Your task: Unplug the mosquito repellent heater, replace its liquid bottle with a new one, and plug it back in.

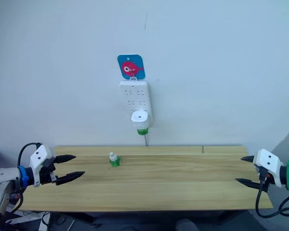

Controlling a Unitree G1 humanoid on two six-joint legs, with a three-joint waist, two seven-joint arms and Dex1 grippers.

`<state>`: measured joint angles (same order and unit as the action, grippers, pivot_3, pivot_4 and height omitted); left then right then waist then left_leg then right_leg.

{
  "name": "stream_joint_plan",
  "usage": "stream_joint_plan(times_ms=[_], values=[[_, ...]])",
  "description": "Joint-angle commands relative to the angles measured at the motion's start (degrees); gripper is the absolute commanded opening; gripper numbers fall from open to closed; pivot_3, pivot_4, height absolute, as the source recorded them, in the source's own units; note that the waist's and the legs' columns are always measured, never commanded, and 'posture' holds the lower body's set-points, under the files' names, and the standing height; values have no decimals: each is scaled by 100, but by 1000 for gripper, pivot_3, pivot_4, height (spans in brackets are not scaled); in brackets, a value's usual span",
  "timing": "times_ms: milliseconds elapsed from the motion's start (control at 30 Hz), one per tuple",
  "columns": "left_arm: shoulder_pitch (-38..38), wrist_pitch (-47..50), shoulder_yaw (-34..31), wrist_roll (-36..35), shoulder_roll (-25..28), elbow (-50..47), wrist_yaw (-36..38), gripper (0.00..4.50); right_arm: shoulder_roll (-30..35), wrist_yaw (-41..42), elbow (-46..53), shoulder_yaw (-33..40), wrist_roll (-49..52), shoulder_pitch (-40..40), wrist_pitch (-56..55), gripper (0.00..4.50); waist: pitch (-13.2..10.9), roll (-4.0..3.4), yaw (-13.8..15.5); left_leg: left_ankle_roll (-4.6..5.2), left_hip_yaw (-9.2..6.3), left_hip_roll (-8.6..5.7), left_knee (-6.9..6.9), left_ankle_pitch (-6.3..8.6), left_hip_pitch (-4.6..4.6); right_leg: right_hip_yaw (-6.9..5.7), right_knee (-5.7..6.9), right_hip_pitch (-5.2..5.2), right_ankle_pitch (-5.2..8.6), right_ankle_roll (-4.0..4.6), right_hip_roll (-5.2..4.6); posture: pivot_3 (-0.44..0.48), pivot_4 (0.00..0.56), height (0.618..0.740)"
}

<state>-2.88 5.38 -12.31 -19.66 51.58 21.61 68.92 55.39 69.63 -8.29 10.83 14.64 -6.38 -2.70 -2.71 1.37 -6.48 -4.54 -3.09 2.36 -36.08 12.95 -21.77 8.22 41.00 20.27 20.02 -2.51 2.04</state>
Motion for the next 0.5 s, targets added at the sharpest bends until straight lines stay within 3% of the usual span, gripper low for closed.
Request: stream_joint_plan(times_ms=[33, 267, 500], values=[[-287, 845, -209, -521, 7, -854, -138, 4500, -136, -260, 1020, 232, 351, -143, 387, 4381, -24, 4, -1, 0, 0, 1, -2, 0, 0, 1, 0, 0, 0, 0, 1, -88, 38, 704], [-1488, 1773, 2, -780, -281, -1143, -455, 4500, -964, -1650, 3559, 37, 1095, -246, 2080, 4381, -140, 15, -24, -2, -7, 8, -8, 1, -8, 4, 0, 1, 0, -1, 19, -146, 72, 704], [-2527, 1912, 266, -576, -593, -461, -519, 4500, -1574, -2859, 4810, -527, 1225, 148, 3193, 4381, -261, 49, -183, -12, -21, 17, -8, 9, -18, 0, -4, 5, -1, -1, 30, -189, 94, 704]])
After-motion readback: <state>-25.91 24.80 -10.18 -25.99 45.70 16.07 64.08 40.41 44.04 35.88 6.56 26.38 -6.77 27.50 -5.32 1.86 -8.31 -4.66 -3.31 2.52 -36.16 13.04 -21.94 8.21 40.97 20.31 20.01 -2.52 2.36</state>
